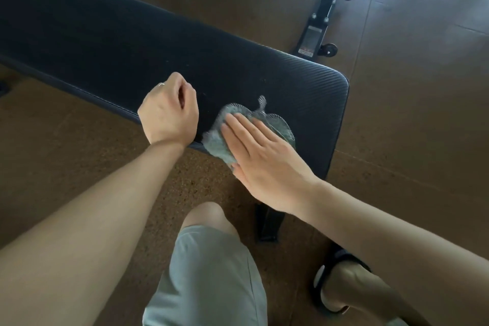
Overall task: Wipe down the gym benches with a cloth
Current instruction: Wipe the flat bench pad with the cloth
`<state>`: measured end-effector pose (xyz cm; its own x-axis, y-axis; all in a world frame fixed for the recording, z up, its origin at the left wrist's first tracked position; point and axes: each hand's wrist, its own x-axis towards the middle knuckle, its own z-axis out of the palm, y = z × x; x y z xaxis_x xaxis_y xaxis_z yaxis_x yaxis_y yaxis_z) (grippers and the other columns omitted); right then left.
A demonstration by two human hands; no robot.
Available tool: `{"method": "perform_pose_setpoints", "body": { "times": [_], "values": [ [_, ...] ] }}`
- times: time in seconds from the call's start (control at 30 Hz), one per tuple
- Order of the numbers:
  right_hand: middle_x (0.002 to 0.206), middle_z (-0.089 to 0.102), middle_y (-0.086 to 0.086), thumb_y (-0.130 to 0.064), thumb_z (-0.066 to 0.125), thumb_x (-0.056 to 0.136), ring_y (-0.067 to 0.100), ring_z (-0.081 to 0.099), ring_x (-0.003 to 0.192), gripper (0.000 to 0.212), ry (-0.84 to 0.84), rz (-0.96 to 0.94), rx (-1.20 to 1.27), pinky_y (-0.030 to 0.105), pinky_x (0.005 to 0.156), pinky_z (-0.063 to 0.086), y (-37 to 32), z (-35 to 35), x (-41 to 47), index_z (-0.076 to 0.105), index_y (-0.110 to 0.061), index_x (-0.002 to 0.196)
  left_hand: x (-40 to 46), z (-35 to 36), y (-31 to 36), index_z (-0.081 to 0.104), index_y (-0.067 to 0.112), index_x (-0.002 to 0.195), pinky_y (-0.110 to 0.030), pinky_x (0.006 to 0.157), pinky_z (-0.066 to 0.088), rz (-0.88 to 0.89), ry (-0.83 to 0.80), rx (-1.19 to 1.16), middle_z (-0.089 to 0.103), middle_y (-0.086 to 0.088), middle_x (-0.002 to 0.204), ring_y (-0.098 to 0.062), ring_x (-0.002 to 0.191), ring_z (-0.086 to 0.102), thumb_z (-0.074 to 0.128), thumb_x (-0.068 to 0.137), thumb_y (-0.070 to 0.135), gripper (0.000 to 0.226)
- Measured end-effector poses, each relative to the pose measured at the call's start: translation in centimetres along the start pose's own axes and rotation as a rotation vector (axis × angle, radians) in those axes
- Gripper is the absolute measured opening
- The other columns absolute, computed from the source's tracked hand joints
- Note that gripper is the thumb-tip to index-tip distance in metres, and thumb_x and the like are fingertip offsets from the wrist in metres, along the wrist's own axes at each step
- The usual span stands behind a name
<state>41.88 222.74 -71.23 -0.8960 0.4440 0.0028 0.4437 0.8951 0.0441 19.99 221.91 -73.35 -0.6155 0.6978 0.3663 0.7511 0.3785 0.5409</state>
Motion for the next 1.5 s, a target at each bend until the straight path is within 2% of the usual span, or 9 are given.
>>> {"method": "perform_pose_setpoints", "body": {
  "times": [0.2,0.37,0.53,0.67,0.8,0.93,1.17,1.4,1.5],
  "values": [
    [0.168,0.025,0.015,-0.029,0.049,0.103,0.028,0.022,0.156,0.066,-0.057,0.001,-0.088,0.045,0.126,0.021,2.8,-0.7,-8.1,0.028,-0.003,0.16,-0.1,0.1,0.0,0.05,0.013,0.076,-0.037,0.053,0.037,0.028,-0.012,0.03,0.051,-0.003,0.064,-0.026,0.061,0.05,0.038,0.097,0.029,0.028],
    [0.17,0.02,0.008,-0.042,0.03,0.109,0.02,0.015,0.158,0.064,-0.085,-0.044,0.087,0.035,0.128,0.009,3.2,-0.9,-0.2,0.021,-0.01,0.163,0.0,0.3,-0.2,0.048,0.013,0.075,-0.035,0.053,0.032,0.04,-0.019,0.054,0.05,-0.003,0.063,-0.028,0.061,0.049,0.038,0.096,0.03,0.029],
    [0.173,0.006,0.004,-0.037,0.021,0.11,0.016,0.001,0.159,0.062,-0.093,0.133,0.179,0.034,0.129,-0.001,3.2,-0.6,9.3,0.009,-0.012,0.165,0.1,0.0,0.1,0.048,0.013,0.075,-0.035,0.053,0.031,0.037,-0.036,0.083,0.047,-0.001,0.062,-0.025,0.059,0.047,0.04,0.097,0.029,0.028],
    [0.173,0.004,0.003,-0.043,0.015,0.109,0.016,-0.001,0.159,0.064,-0.104,0.127,0.239,0.037,0.129,0.003,2.2,-0.8,4.8,0.007,-0.014,0.165,0.1,0.1,-0.1,0.046,0.013,0.074,-0.034,0.052,0.03,0.032,-0.028,0.08,0.045,-0.001,0.061,-0.026,0.058,0.045,0.041,0.097,0.026,0.027],
    [0.172,0.008,0.005,-0.043,0.017,0.107,0.018,0.003,0.159,0.065,-0.132,0.062,0.142,0.039,0.13,0.007,1.0,-1.0,-1.9,0.013,-0.011,0.164,0.0,0.0,-0.1,0.041,0.016,0.069,-0.03,0.05,0.021,0.056,-0.014,0.069,0.035,0.006,0.056,-0.022,0.054,0.039,0.041,0.094,0.024,0.027],
    [0.172,-0.001,-0.002,-0.045,0.02,0.109,0.01,-0.007,0.158,0.063,-0.157,-0.003,0.188,0.031,0.127,-0.008,3.3,-1.4,1.9,0.005,-0.019,0.165,0.0,0.0,0.1,0.042,0.015,0.069,-0.031,0.052,0.022,0.061,-0.032,0.082,0.035,0.007,0.056,-0.024,0.055,0.041,0.044,0.094,0.024,0.026],
    [0.173,0.003,0.0,-0.038,0.018,0.109,0.016,-0.002,0.159,0.061,-0.102,0.381,0.235,0.036,0.129,-0.003,7.3,-0.1,13.8,0.008,-0.016,0.165,0.0,0.0,0.2,0.04,0.015,0.068,-0.032,0.051,0.023,0.045,-0.023,0.074,0.035,0.006,0.055,-0.023,0.056,0.041,0.044,0.093,0.025,0.027],
    [0.172,0.008,0.002,-0.044,0.011,0.108,0.017,0.001,0.159,0.064,-0.056,0.292,0.253,0.037,0.129,0.001,0.5,-0.6,2.5,0.012,-0.015,0.165,-0.1,-0.2,0.3,0.043,0.013,0.07,-0.032,0.056,0.025,0.042,-0.049,0.075,0.034,0.006,0.057,-0.026,0.059,0.042,0.044,0.094,0.025,0.027],
    [0.172,0.006,0.0,-0.046,0.006,0.105,0.016,-0.002,0.158,0.065,-0.083,0.285,0.227,0.036,0.128,-0.001,0.5,-0.3,1.6,0.011,-0.018,0.164,-0.3,-0.3,0.5,0.044,0.013,0.071,-0.032,0.058,0.024,0.047,-0.056,0.085,0.035,0.006,0.057,-0.025,0.059,0.043,0.046,0.096,0.023,0.027]
  ]
}}
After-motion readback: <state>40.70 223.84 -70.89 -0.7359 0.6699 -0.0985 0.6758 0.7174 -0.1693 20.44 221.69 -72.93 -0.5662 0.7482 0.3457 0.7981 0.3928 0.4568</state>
